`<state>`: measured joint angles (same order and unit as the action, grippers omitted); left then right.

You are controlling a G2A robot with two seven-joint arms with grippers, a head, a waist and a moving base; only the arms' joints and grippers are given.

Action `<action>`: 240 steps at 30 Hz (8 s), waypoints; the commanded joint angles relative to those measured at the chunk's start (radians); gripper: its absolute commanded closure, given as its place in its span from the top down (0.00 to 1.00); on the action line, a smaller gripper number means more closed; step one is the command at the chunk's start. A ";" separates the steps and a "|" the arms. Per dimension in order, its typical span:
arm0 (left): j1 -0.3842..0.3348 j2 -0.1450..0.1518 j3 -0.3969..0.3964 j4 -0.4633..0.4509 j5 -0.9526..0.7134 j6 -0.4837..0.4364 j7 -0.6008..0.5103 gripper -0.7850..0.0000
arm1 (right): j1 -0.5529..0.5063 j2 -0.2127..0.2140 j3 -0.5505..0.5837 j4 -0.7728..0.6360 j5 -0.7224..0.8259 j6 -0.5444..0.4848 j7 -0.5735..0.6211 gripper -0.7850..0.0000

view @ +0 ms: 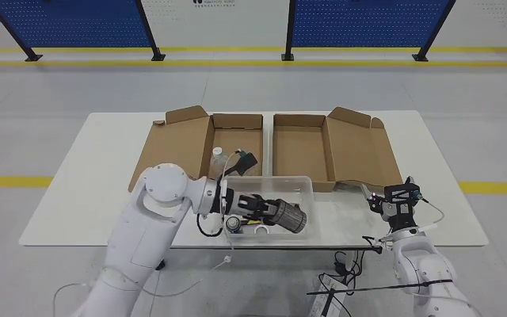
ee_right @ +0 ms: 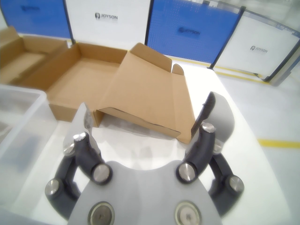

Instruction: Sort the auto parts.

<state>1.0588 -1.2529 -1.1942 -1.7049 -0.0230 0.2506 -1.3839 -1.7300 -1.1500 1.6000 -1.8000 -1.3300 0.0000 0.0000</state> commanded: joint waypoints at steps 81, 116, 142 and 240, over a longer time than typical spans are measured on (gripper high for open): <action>-0.603 -0.233 0.574 0.912 0.477 0.389 0.395 0.00 | 0.000 0.000 0.000 0.000 0.000 0.000 0.000 1.00; -0.630 -0.263 0.567 0.802 0.612 0.290 0.413 1.00 | 0.000 0.000 0.000 0.000 0.000 0.000 0.000 1.00; -0.027 -0.030 0.247 -0.247 1.059 -0.042 0.106 1.00 | 0.000 0.000 0.000 0.000 0.000 0.000 0.000 1.00; -0.331 0.236 0.549 -0.035 0.679 -0.564 -0.123 0.65 | 0.000 0.000 0.000 0.000 0.000 0.000 0.000 1.00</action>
<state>0.7291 -1.0162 -0.6484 -1.7432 0.6566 -0.3124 -1.5067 -1.7300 -1.1500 1.6000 -1.8000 -1.3300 0.0000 0.0000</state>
